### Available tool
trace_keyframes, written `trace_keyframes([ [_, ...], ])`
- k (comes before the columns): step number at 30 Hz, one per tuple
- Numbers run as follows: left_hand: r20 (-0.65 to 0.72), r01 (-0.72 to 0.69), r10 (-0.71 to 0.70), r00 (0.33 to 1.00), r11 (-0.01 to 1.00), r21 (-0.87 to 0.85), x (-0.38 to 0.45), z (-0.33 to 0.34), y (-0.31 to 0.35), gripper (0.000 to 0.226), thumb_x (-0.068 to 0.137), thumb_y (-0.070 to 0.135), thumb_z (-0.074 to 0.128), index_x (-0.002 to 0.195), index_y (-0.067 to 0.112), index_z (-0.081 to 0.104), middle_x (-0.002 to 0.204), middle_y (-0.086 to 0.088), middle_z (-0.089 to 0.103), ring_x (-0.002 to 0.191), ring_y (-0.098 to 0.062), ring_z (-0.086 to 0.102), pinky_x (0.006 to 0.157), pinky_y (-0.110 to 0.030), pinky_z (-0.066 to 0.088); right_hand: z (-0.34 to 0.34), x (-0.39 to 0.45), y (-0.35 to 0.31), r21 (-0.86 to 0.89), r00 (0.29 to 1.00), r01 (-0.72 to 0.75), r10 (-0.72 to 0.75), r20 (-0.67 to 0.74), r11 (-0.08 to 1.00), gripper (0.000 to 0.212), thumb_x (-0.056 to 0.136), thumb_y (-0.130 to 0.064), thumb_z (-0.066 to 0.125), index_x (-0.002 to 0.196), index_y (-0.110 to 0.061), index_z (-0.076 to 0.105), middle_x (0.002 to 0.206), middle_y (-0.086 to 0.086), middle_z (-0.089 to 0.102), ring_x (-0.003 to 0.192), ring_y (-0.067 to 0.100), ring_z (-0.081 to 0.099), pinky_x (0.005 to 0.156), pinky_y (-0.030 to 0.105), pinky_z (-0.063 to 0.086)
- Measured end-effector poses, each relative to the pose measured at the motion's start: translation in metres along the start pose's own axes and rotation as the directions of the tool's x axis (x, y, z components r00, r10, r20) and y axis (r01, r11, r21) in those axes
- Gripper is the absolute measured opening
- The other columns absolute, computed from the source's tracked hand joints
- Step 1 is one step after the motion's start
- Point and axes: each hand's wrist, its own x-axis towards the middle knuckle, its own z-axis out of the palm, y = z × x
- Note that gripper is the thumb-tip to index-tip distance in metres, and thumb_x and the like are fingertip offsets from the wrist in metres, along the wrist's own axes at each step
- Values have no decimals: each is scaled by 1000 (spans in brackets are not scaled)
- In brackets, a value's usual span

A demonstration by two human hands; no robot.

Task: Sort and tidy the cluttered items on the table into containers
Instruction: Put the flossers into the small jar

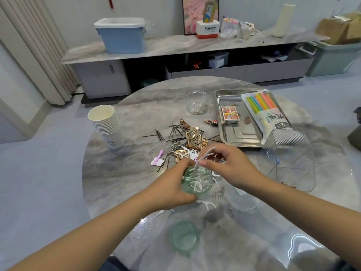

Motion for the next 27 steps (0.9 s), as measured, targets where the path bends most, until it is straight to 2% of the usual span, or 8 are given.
trace_keyframes([
  [3,4,-2,2,1000,1000,-11,0,0,0,62,70,22,76,120,32,40,109,13,58,97,-8,59,86,-33,49,3,3,7,-119,998,11,-4,63,993,4,79,-17,73,83,-18,72,83,-10,58,71,0,52,64,15,39],
  [6,3,10,-10,1000,1000,-19,0,-1,-2,65,67,25,74,122,29,40,114,10,58,104,-10,58,89,-38,49,0,3,5,-91,997,1,6,78,996,17,82,-17,71,95,-28,71,85,-14,54,70,3,50,66,11,40],
  [11,-16,50,-51,999,998,-40,1,-4,-7,65,58,36,69,116,35,40,113,11,59,103,-11,60,89,-41,50,2,2,2,-61,1000,16,-17,-8,998,19,84,-10,67,96,-23,73,88,-14,66,81,-1,59,71,11,42],
  [15,-23,59,-59,998,998,-24,1,-4,-8,61,60,33,70,113,35,41,111,11,59,100,-13,60,87,-41,51,0,3,5,-154,998,9,-18,-55,988,18,84,-12,67,96,-23,74,90,-11,60,81,2,56,70,11,42],
  [20,-18,29,-28,999,999,21,-1,-4,-6,62,67,22,75,119,27,43,109,8,60,99,-13,59,87,-38,49,5,0,6,-265,995,91,-97,-8,960,14,80,-12,73,89,-22,77,77,-12,60,74,-2,54,65,8,37],
  [22,-13,13,-13,1000,998,58,-2,-3,-5,60,70,20,75,119,28,42,107,8,59,98,-13,58,87,-37,49,9,0,5,-280,992,127,-123,31,952,15,79,-12,73,91,-21,77,78,-8,56,69,0,50,64,10,35],
  [25,-16,10,-9,1000,997,78,-2,-3,-3,58,71,20,74,118,28,41,104,8,57,95,-13,57,86,-35,48,9,2,1,-330,990,111,-77,117,937,19,84,-15,68,100,-21,74,78,-11,48,70,0,46,64,10,33],
  [27,-25,18,-16,1000,996,91,-2,-4,-4,58,71,19,74,117,30,40,100,12,54,93,-11,55,86,-31,47,8,2,-1,-348,989,107,-62,137,931,21,86,-13,65,103,-22,73,78,-12,52,71,2,49,65,9,35],
])
